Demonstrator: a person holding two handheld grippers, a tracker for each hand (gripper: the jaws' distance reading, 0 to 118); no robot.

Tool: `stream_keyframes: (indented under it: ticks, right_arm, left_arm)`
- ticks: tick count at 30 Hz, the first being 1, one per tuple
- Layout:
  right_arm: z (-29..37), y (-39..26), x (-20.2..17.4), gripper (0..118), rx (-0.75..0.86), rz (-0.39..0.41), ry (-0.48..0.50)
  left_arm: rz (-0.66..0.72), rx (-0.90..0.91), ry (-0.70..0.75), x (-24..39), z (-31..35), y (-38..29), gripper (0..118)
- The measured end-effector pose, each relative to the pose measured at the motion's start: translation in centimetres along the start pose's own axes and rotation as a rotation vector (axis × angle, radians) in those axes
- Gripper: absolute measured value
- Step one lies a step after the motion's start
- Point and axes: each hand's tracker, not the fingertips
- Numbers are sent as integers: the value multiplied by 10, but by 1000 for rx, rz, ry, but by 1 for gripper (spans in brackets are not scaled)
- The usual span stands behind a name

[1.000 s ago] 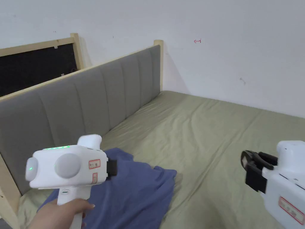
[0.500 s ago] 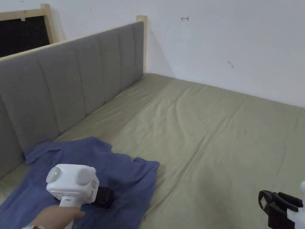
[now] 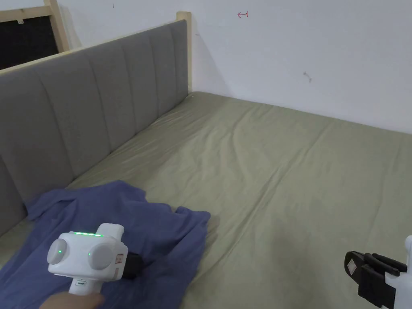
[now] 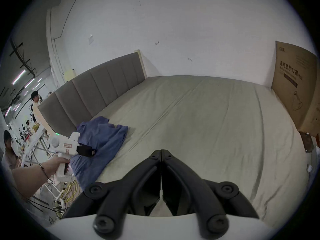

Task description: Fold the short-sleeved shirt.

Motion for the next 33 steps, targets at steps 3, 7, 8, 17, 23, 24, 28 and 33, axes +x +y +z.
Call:
stream_keyframes:
  ticks: [3,7,8,17,23,24,28,33]
  right_arm:
    - [13,1,4,0,13,6,-6]
    - [31,0,11,0,36,-2,-21]
    - [36,0,13,0,43,-10,-21]
    - [102,4,32,0,172,-47,-70]
    - [159,0,59,0,280,-102,-154]
    - [170,-1,65,0,294,-109,-176]
    - [204,-7,90,0,339,-126,-267]
    - [234,-22,123,0,369,-185,-350]
  left_arm:
    - [-40,37,44,0,45,-9,0]
    - [55,147,-29,-25,109,-3,0]
    - [43,195,-15,-25,127,-2,0]
    - [-166,642,-157,37,321,37,0]
    - [-217,756,-513,154,385,69,0]
    - [-229,754,-587,177,388,72,0]
    - [-301,704,-762,270,386,83,0]
    - [-375,488,-914,383,342,90,0]
